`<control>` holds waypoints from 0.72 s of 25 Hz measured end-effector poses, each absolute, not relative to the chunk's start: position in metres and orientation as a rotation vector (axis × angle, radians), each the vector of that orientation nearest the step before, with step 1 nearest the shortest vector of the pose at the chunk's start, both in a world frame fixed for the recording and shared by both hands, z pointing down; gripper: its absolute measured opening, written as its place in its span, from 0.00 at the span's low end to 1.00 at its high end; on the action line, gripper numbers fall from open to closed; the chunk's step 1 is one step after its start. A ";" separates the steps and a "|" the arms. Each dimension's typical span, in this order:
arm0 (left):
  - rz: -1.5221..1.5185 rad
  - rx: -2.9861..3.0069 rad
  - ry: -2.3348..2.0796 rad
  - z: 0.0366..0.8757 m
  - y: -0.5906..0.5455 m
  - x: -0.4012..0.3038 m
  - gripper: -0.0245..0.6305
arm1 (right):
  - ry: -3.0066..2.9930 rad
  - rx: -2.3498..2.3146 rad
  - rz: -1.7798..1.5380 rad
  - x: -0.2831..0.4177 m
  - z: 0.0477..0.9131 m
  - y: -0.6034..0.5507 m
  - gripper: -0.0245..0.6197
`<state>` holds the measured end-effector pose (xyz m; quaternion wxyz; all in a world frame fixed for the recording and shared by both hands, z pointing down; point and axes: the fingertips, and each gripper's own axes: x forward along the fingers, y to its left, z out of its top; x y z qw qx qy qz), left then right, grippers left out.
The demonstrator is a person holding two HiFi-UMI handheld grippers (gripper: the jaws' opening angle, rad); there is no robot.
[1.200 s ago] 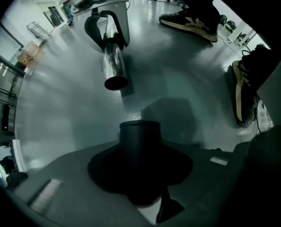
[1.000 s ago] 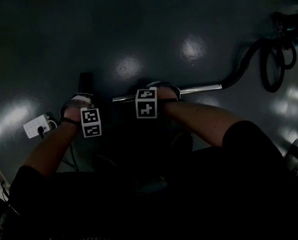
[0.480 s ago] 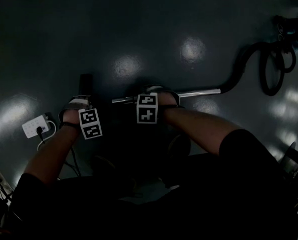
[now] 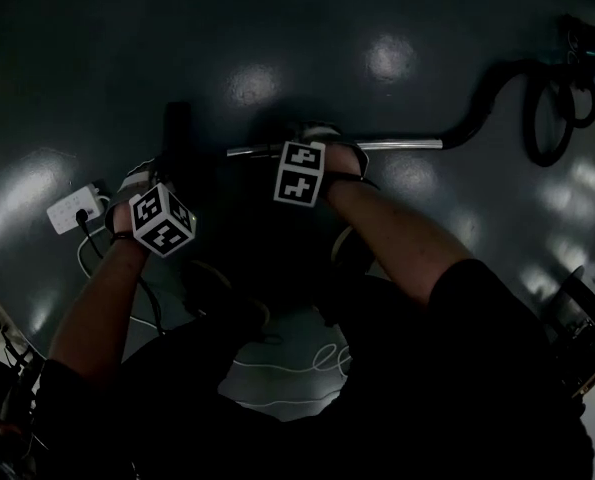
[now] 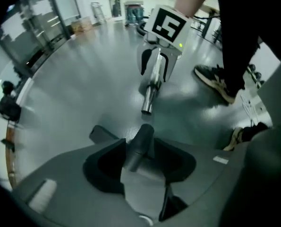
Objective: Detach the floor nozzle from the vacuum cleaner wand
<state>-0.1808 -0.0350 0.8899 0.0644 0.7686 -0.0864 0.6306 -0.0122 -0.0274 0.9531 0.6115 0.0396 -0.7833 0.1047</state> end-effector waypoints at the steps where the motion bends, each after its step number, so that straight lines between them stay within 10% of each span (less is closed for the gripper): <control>1: 1.865 2.310 -0.316 0.875 -0.035 -0.179 0.33 | -1.815 0.132 0.234 -0.011 0.941 -0.035 0.55; 18: 1.692 2.240 -0.590 0.561 0.040 -0.156 0.31 | -1.857 0.409 0.518 0.055 0.632 0.071 0.54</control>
